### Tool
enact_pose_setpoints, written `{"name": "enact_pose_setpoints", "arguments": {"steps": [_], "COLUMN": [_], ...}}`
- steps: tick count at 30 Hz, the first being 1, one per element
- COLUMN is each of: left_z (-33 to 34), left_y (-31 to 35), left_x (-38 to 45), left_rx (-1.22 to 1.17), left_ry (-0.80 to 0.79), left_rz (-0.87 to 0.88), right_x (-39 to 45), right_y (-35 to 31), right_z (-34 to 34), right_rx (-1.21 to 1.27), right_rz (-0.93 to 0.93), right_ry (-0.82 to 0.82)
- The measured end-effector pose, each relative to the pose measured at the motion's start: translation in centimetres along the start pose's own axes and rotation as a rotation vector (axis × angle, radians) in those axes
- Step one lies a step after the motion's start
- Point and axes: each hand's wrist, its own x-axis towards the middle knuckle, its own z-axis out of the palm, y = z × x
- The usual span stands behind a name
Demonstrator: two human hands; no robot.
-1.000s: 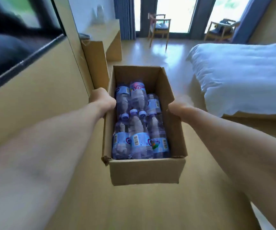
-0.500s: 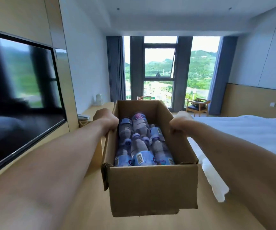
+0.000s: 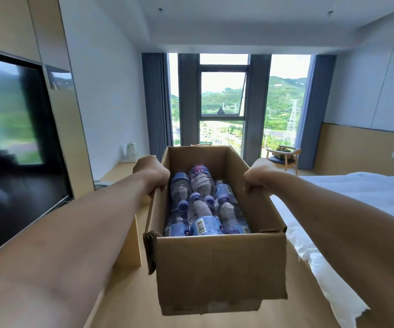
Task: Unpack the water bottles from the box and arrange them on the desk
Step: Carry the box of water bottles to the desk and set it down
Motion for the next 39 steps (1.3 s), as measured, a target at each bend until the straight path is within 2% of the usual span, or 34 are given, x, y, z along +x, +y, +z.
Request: {"name": "enact_pose_setpoints", "arguments": {"steps": [6,13,23,28,33,39], "left_z": [6.2,13.2,22.0,27.1,30.3,35.4], "left_y": [-0.2,0.8,1.8,1.9,4.1,6.9], "left_x": [12.4,28.6,52.8,66.1,77.7,90.8], "left_rx": [0.030,0.044,0.061,0.050,0.099,0.035], "left_ry": [-0.019,-0.042,-0.034,-0.086,-0.132,-0.141], "left_rz": [-0.020,-0.122,-0.100,-0.075,-0.043,-0.055], "right_x": [14.0,32.0,55.2,67.1,78.4,92.7], "right_y": [-2.3,-6.4,-12.8,-15.7,-18.8,-22.3], "right_z": [5.9,11.3,17.9,22.4,24.6,26.8], "right_rx": [-0.014,-0.019,0.003,0.014,0.050,0.016], "right_rz": [-0.035,-0.054,-0.040,0.006,0.051,0.028], "right_ry": [-0.067,-0.160,-0.128,-0.116,-0.122,-0.158]}}
